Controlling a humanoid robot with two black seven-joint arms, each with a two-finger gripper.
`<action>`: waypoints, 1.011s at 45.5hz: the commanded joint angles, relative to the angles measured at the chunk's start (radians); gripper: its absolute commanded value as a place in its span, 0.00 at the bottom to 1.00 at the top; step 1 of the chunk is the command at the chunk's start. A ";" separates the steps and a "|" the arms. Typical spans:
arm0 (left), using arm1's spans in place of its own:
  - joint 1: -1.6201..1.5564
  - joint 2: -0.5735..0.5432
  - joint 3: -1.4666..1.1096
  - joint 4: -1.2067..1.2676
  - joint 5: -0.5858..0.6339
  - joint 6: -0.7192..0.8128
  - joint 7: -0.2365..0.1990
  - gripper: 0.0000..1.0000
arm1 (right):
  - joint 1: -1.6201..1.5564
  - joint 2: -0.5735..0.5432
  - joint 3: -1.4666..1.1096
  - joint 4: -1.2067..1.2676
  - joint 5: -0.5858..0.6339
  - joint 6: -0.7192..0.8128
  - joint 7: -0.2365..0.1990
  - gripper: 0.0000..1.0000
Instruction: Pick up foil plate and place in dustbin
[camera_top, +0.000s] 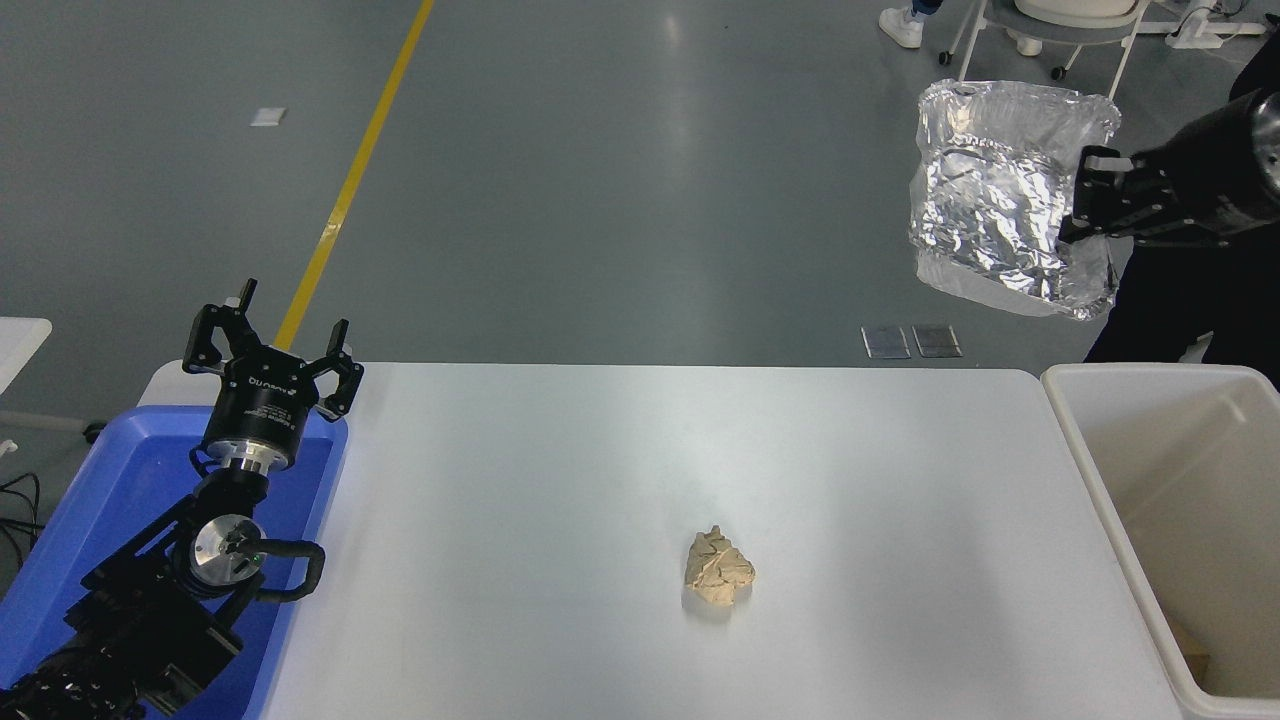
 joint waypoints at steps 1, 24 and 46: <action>0.000 0.000 0.000 0.000 0.000 0.000 0.000 0.98 | -0.274 -0.066 0.102 -0.280 0.005 -0.005 -0.001 0.00; 0.000 0.000 0.000 0.000 0.000 0.000 0.000 0.98 | -0.839 -0.031 0.350 -0.708 0.034 -0.164 -0.002 0.00; 0.000 0.000 0.000 0.000 0.000 0.000 -0.001 0.98 | -1.258 0.141 0.450 -0.879 0.280 -0.471 -0.002 0.00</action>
